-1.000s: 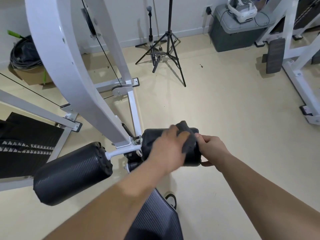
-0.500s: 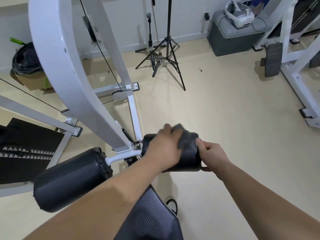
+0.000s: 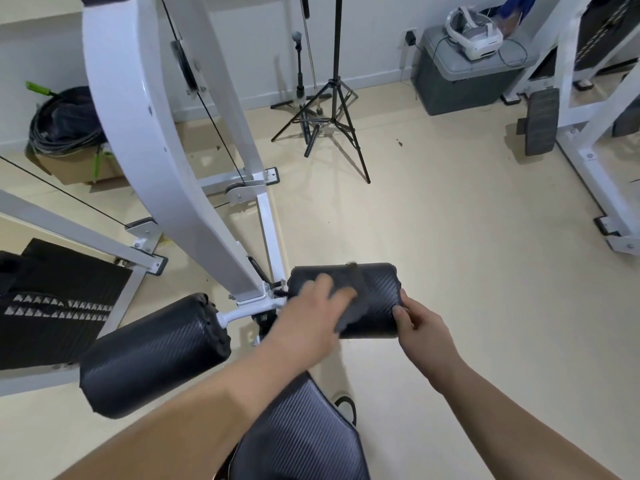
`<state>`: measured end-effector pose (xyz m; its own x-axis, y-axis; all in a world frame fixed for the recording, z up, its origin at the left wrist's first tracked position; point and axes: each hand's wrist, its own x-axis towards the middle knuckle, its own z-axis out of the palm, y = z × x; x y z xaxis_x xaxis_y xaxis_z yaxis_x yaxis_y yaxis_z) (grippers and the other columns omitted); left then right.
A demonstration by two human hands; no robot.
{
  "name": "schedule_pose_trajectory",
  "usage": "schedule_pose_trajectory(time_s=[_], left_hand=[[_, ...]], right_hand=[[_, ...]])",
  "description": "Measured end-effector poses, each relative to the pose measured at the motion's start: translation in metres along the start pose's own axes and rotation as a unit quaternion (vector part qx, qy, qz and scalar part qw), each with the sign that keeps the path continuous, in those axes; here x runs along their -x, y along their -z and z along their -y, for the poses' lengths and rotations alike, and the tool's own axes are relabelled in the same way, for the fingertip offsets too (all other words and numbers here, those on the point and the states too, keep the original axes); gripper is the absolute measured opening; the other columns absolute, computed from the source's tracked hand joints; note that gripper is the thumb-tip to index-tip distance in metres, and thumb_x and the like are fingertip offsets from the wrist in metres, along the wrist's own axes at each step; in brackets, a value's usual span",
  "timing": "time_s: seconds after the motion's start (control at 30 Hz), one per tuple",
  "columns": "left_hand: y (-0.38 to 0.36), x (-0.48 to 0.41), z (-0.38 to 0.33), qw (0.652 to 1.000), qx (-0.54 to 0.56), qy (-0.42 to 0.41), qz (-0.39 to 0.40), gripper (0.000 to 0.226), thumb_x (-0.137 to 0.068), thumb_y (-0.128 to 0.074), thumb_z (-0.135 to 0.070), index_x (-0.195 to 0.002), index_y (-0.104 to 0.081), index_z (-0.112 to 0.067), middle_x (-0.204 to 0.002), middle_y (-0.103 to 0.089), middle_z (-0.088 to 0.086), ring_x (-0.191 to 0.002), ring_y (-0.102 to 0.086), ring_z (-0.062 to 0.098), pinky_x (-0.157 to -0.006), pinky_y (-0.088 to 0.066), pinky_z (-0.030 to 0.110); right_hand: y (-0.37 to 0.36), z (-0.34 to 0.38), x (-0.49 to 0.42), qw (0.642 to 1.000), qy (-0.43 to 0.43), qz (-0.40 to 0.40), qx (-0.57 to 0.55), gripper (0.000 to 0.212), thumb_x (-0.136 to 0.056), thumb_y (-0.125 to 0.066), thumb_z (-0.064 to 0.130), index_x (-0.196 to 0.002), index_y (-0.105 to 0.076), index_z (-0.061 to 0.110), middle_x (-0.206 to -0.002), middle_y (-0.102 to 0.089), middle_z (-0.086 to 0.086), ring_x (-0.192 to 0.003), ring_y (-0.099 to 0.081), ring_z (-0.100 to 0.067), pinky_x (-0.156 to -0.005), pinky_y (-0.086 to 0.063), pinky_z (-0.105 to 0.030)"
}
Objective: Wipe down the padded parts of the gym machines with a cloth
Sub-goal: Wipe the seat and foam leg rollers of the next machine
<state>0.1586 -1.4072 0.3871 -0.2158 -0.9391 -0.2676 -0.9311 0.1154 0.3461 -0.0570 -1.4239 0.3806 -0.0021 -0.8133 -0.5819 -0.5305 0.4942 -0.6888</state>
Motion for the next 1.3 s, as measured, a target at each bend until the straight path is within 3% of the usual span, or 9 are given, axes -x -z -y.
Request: schedule_pose_trajectory(time_s=[0.13, 0.23, 0.37, 0.53, 0.73, 0.83, 1.0, 1.2, 1.3], left_hand=[[-0.003, -0.002, 0.001, 0.974, 0.098, 0.178, -0.097, 0.057, -0.091, -0.061, -0.023, -0.144, -0.042, -0.021, -0.125, -0.038, 0.009, -0.109, -0.05, 0.031, -0.089, -0.051, 0.039], [-0.019, 0.015, -0.025, 0.984, 0.108, 0.122, -0.074, 0.053, -0.091, -0.06, -0.026, -0.142, -0.044, -0.02, -0.122, -0.037, 0.007, -0.106, -0.05, 0.028, -0.091, -0.049, 0.036], [-0.018, 0.038, 0.006, 0.99, 0.109, 0.066, -0.054, 0.051, -0.091, -0.062, -0.029, -0.139, -0.045, -0.029, -0.121, -0.036, 0.0, -0.107, -0.053, 0.024, -0.083, -0.054, 0.041], [-0.002, -0.016, 0.028, 0.939, 0.143, 0.269, -0.161, 0.044, -0.096, -0.06, -0.026, -0.138, -0.05, -0.017, -0.125, -0.041, 0.011, -0.109, -0.054, 0.036, -0.09, -0.053, 0.046], [-0.025, -0.03, -0.071, 0.99, 0.09, 0.026, -0.101, 0.043, -0.082, -0.067, -0.021, -0.123, -0.054, -0.013, -0.112, -0.049, 0.017, -0.089, -0.051, 0.032, -0.071, -0.052, 0.04], [-0.017, -0.028, -0.03, 0.994, 0.063, -0.015, -0.09, 0.054, -0.088, -0.064, -0.022, -0.139, -0.047, -0.019, -0.121, -0.044, 0.014, -0.102, -0.05, 0.033, -0.07, -0.055, 0.043], [-0.005, -0.029, 0.015, 0.947, 0.106, 0.258, -0.162, 0.048, -0.092, -0.06, -0.02, -0.138, -0.048, -0.014, -0.125, -0.042, 0.016, -0.106, -0.052, 0.039, -0.087, -0.052, 0.047], [-0.026, -0.027, -0.082, 0.993, 0.048, 0.025, -0.104, 0.045, -0.074, -0.078, -0.027, -0.113, -0.06, -0.015, -0.103, -0.056, 0.011, -0.083, -0.05, 0.026, -0.064, -0.047, 0.031], [-0.029, -0.024, -0.053, 0.992, 0.011, -0.084, -0.095, 0.048, -0.076, -0.074, -0.026, -0.121, -0.057, -0.02, -0.109, -0.052, 0.013, -0.082, -0.053, 0.029, -0.054, -0.046, 0.031]], right_hand=[[0.011, 0.02, -0.02, 0.998, -0.051, 0.004, 0.032, 0.021, -0.096, -0.06, 0.037, -0.104, -0.072, 0.022, -0.108, -0.073, -0.012, -0.084, -0.063, -0.021, -0.077, -0.051, -0.033], [0.015, 0.033, -0.037, 0.996, -0.085, 0.023, 0.008, 0.048, -0.092, -0.063, 0.052, -0.126, -0.067, 0.018, -0.125, -0.07, -0.006, -0.091, -0.062, -0.02, -0.087, -0.06, -0.044], [0.008, 0.023, -0.035, 0.998, -0.061, 0.032, -0.006, 0.023, -0.097, -0.059, 0.043, -0.111, -0.074, 0.031, -0.099, -0.072, 0.0, -0.083, -0.059, -0.02, -0.079, -0.058, -0.039], [0.003, 0.015, -0.027, 0.999, -0.04, 0.021, -0.008, 0.021, -0.101, -0.057, 0.035, -0.117, -0.071, 0.035, -0.106, -0.072, 0.012, -0.102, -0.064, -0.013, -0.083, -0.051, -0.033], [0.007, 0.013, -0.032, 0.998, -0.043, 0.035, -0.028, 0.019, -0.099, -0.056, 0.03, -0.098, -0.075, 0.029, -0.077, -0.072, 0.006, -0.067, -0.065, -0.015, -0.075, -0.057, -0.036], [0.006, 0.009, -0.03, 0.998, -0.043, 0.04, -0.012, 0.025, -0.101, -0.054, 0.037, -0.117, -0.073, 0.039, -0.1, -0.075, 0.008, -0.09, -0.065, -0.016, -0.088, -0.056, -0.037], [0.002, 0.016, -0.027, 0.998, -0.034, 0.046, 0.005, 0.047, -0.107, -0.046, 0.035, -0.154, -0.047, 0.031, -0.136, -0.058, 0.011, -0.122, -0.051, -0.016, -0.104, -0.038, -0.03], [0.021, 0.022, -0.034, 0.99, -0.1, 0.097, 0.015, 0.034, -0.095, -0.041, 0.014, -0.103, -0.073, 0.024, -0.101, -0.072, -0.002, -0.096, -0.063, -0.025, -0.087, -0.051, -0.038], [0.032, 0.028, -0.03, 0.979, -0.157, 0.125, -0.031, 0.027, -0.097, -0.052, 0.035, -0.108, -0.075, 0.029, -0.118, -0.07, 0.012, -0.114, -0.063, -0.013, -0.098, -0.055, -0.047]])
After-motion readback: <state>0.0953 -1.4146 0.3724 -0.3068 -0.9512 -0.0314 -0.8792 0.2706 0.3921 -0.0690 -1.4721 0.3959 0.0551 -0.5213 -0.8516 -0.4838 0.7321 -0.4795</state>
